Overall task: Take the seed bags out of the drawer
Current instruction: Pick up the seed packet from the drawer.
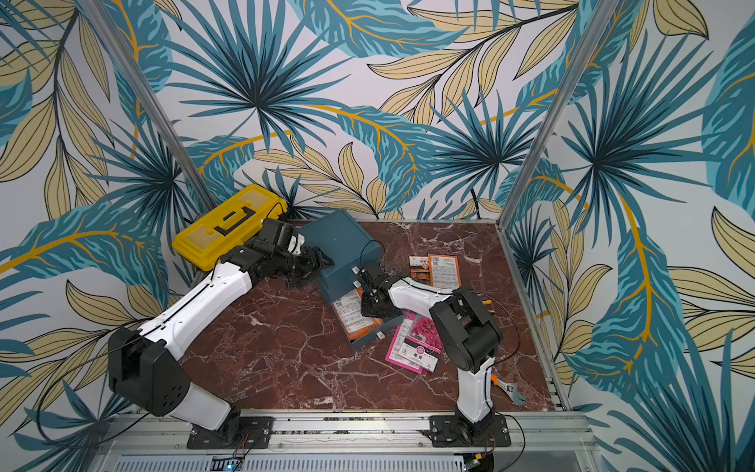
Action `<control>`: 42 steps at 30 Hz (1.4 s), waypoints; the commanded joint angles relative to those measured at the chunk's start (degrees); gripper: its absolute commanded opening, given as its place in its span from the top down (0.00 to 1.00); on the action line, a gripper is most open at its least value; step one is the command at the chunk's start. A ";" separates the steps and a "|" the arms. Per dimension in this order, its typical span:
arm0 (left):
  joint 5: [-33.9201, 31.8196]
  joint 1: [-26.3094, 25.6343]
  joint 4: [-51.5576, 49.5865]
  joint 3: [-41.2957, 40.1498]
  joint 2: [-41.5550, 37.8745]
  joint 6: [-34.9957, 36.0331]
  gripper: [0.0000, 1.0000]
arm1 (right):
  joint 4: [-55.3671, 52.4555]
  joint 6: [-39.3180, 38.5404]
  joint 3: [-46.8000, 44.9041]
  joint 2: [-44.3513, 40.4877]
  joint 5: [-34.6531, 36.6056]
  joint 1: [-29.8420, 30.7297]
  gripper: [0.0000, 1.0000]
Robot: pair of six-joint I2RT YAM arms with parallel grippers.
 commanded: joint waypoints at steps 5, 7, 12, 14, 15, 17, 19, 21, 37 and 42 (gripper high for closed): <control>-0.38 0.31 -0.37 1.75 0.06 -0.18 0.30 | 5.57 3.03 -3.48 0.14 -10.28 0.50 1.00; -0.37 0.31 -0.46 1.79 0.04 -0.11 0.30 | 6.47 4.46 -4.23 -0.63 -11.30 0.30 1.00; -0.45 0.30 -0.46 1.65 -0.05 0.00 0.30 | 9.50 7.81 -7.25 -3.32 -13.55 -0.68 1.00; -0.39 0.31 -0.37 1.50 -0.17 -0.05 0.30 | 10.41 8.63 -8.37 -4.50 -13.95 -1.04 1.00; -0.42 0.31 -0.37 1.45 -0.22 -0.10 0.30 | 10.75 8.97 -8.79 -4.92 -14.17 -1.26 1.00; -0.40 0.31 -0.37 1.49 -0.26 -0.04 0.30 | 11.29 9.55 -9.50 -5.80 -14.45 -1.59 1.00; -0.53 0.31 -0.25 1.45 -0.30 -0.07 0.30 | 11.78 10.21 -10.24 -6.94 -14.45 -2.12 1.00; -0.38 0.31 -0.28 1.46 -0.31 -0.18 0.30 | 11.80 10.64 -10.81 -7.98 -14.69 -2.63 1.00; -0.85 0.31 0.17 1.19 -0.53 -0.22 0.30 | 7.75 11.03 -6.05 -11.90 -17.32 -5.86 1.00; -0.89 0.31 0.45 1.27 -0.49 -0.45 0.30 | 0.99 7.99 -2.99 -12.93 -18.34 -6.75 1.00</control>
